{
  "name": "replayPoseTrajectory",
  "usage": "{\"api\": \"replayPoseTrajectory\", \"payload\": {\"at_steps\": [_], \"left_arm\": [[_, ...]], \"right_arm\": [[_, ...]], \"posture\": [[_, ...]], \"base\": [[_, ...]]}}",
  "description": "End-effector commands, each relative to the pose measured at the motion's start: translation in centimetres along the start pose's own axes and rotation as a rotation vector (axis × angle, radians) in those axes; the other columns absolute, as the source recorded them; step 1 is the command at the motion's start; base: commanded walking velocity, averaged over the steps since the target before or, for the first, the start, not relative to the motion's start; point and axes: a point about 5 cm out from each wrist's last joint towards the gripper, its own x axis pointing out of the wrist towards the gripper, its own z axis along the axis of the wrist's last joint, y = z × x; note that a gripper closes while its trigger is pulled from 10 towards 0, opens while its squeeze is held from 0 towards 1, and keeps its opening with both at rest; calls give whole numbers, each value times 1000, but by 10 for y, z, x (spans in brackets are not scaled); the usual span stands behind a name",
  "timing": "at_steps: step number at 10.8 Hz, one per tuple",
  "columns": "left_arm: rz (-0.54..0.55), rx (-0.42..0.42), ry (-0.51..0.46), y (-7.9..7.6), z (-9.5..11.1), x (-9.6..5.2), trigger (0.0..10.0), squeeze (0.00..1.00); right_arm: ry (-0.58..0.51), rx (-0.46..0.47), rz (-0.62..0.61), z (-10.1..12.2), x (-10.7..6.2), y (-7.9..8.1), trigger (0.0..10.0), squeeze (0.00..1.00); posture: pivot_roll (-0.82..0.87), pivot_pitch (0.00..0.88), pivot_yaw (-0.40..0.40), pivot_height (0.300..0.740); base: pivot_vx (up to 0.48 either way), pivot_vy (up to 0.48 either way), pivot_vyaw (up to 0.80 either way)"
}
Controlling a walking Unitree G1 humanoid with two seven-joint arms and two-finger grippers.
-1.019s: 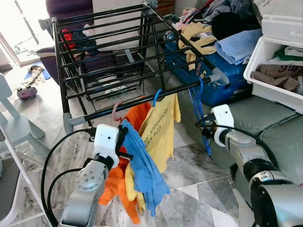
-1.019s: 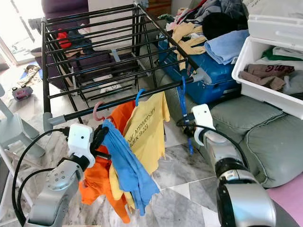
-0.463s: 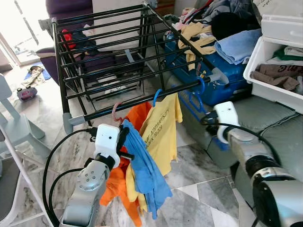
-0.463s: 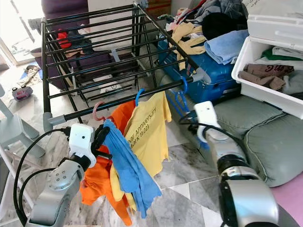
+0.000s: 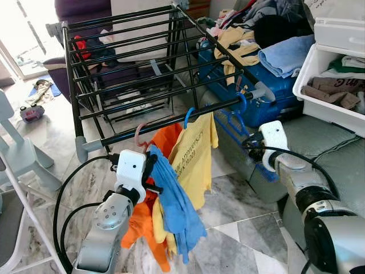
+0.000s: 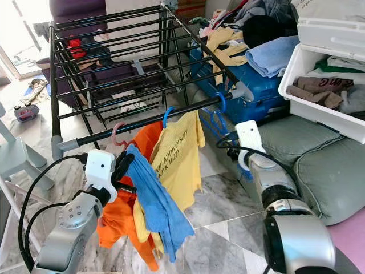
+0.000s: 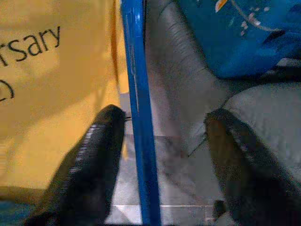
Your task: Hang hanger
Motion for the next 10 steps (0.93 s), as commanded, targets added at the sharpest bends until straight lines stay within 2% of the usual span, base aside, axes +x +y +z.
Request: {"api": "replayPoseTrajectory", "payload": {"at_steps": [1, 4, 5, 6, 7, 10], "left_arm": [[1, 8, -3, 2, 2, 2, 10000, 0], [-4, 11, 1, 1, 2, 3, 10000, 0], [-7, 11, 1, 0, 2, 4, 10000, 0], [-7, 8, 1, 0, 1, 4, 10000, 0], [-8, 7, 2, -1, 1, 4, 10000, 0], [-8, 6, 2, -2, 1, 5, 10000, 0]], "right_arm": [[-27, 48, 13, 9, 2, 4, 0, 0], [-42, 54, 26, 15, 4, 8, 0, 0], [-47, 58, 20, 17, 5, 8, 353, 0], [-49, 62, 16, 18, 6, 9, 78, 0], [-49, 63, 21, 19, 7, 13, 471, 0], [-38, 74, 7, 17, 7, 13, 392, 0]], "posture": [[-97, 0, 59, 740], [-98, 0, 60, 740], [-98, 0, 58, 740], [-99, 0, 57, 740], [-99, 0, 57, 740], [-98, 0, 53, 740]], "base": [[0, 0, 0], [0, 0, 0], [0, 0, 0], [0, 0, 0], [0, 0, 0], [0, 0, 0]]}}
